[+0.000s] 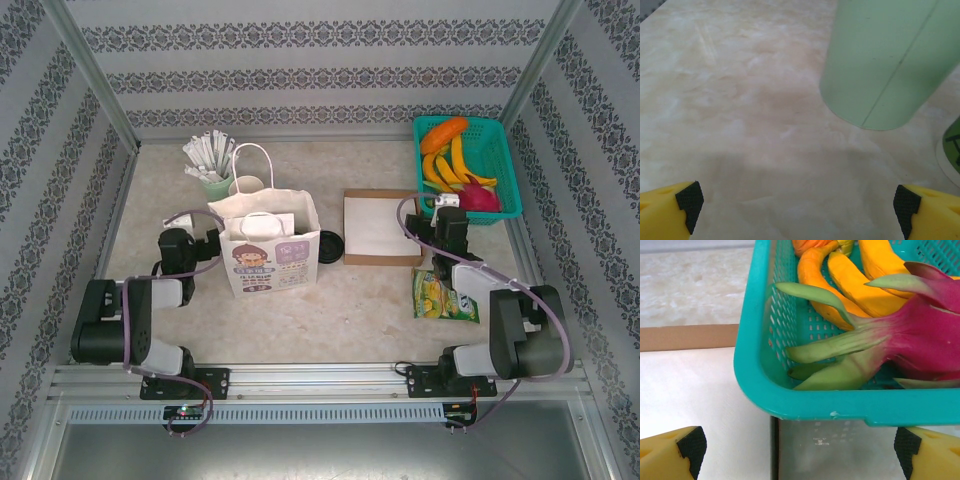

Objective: Pack the takeout coffee

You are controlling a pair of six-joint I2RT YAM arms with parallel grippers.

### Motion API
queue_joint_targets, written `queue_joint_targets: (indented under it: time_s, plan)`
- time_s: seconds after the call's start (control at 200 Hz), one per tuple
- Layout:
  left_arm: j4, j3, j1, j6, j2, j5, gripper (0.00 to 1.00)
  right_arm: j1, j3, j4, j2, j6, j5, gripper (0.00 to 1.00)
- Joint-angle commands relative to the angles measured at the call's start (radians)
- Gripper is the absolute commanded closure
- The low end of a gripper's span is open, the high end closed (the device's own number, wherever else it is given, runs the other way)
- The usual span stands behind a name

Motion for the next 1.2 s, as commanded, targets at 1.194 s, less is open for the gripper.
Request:
queue_joint_targets:
  time_s: [1.194]
  plan:
    - [0.121, 0.041, -0.090, 0.064, 0.078, -0.160, 0.01, -0.073, -0.134, 0.479, 0.135, -0.080, -0.212, 0.02]
